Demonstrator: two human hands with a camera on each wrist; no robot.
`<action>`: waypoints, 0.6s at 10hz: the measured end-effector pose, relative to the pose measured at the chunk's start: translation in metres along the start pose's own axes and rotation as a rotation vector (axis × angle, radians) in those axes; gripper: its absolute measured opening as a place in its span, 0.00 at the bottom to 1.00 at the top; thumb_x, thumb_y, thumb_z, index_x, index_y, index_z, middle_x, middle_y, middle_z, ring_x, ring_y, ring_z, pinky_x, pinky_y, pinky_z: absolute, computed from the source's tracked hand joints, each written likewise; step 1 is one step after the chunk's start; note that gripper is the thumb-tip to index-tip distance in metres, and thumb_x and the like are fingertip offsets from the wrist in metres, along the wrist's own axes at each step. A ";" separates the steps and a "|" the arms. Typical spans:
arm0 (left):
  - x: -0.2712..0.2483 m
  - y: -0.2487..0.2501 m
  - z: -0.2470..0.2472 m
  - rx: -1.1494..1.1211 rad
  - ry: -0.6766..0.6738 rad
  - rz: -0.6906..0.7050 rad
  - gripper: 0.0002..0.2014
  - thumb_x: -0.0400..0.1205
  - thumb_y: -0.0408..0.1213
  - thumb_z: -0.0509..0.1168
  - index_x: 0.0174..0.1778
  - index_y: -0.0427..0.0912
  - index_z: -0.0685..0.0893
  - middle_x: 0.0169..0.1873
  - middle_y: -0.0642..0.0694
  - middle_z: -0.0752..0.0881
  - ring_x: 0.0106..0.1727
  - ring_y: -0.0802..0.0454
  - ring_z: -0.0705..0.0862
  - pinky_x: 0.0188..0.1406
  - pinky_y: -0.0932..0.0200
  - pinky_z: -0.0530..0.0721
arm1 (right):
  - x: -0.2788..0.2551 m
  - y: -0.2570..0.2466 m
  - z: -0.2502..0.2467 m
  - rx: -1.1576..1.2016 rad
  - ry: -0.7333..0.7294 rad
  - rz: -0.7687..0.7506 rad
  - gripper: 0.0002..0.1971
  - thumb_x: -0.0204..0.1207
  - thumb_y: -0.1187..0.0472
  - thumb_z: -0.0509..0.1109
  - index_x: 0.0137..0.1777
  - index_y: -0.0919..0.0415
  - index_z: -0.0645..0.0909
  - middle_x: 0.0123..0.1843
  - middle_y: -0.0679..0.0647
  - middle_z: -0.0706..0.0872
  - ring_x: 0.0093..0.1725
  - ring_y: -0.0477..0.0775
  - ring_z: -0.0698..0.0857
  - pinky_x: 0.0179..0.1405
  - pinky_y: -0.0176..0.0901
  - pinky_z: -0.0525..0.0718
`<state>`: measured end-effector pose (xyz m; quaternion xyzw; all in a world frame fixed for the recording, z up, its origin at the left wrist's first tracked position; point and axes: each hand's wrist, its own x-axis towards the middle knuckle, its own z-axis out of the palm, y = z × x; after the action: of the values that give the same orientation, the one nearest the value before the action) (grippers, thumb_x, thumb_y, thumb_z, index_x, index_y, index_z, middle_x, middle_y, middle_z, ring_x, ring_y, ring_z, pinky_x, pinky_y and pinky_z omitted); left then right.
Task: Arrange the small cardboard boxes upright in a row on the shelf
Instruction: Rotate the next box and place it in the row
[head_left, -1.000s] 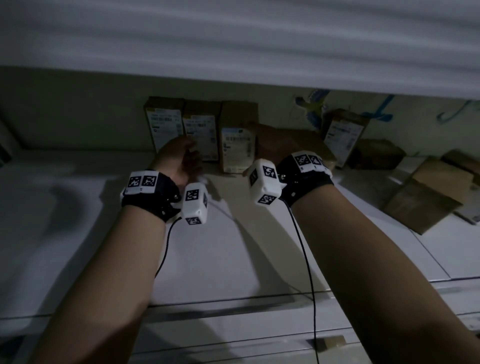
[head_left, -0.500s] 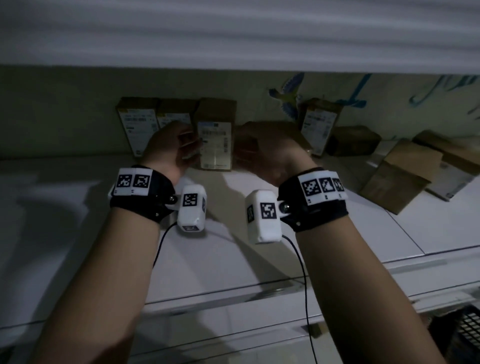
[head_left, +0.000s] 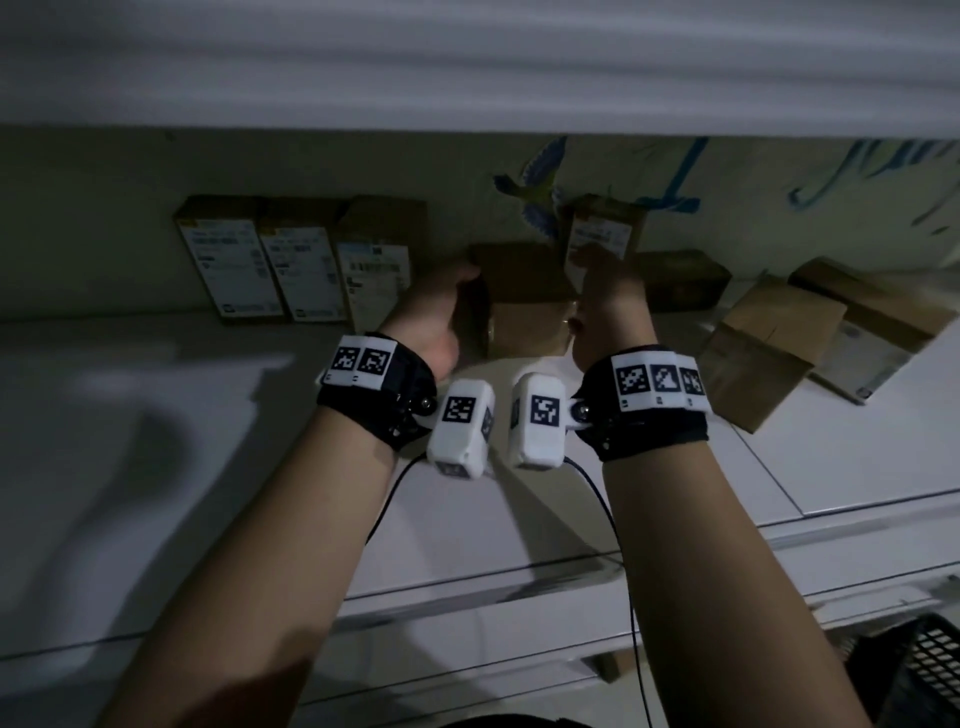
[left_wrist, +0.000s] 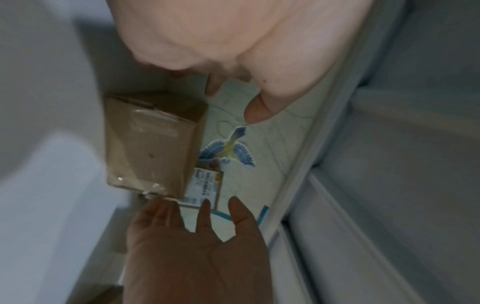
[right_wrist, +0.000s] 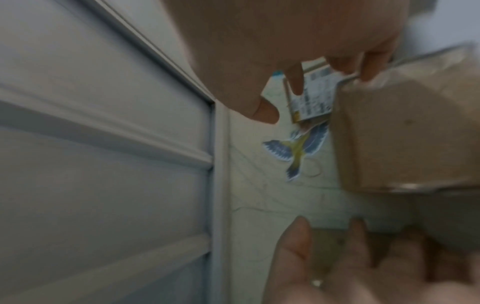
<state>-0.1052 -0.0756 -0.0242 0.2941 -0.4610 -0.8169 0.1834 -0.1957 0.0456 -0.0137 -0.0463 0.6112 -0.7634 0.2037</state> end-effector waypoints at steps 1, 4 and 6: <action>0.007 -0.003 0.005 0.006 0.069 -0.003 0.07 0.89 0.39 0.65 0.46 0.43 0.85 0.36 0.43 0.91 0.45 0.42 0.88 0.45 0.51 0.86 | 0.002 0.007 -0.005 0.008 -0.061 0.087 0.13 0.92 0.59 0.60 0.43 0.51 0.76 0.41 0.46 0.79 0.37 0.42 0.79 0.34 0.37 0.77; 0.010 -0.011 -0.012 0.035 -0.006 0.087 0.08 0.87 0.38 0.66 0.57 0.41 0.89 0.55 0.39 0.93 0.64 0.38 0.88 0.79 0.39 0.79 | 0.005 0.011 -0.014 0.024 -0.142 0.183 0.17 0.85 0.46 0.70 0.66 0.56 0.85 0.59 0.58 0.89 0.62 0.64 0.87 0.62 0.65 0.88; 0.000 0.006 -0.032 0.162 -0.235 0.162 0.10 0.86 0.40 0.67 0.59 0.43 0.90 0.55 0.44 0.92 0.64 0.43 0.87 0.78 0.39 0.77 | 0.007 0.025 -0.021 0.191 -0.091 0.160 0.14 0.74 0.55 0.79 0.58 0.57 0.86 0.61 0.64 0.87 0.67 0.67 0.87 0.68 0.72 0.85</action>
<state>-0.0843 -0.0989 -0.0316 0.1721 -0.5658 -0.7884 0.1693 -0.2026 0.0575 -0.0439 -0.0125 0.5275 -0.7967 0.2948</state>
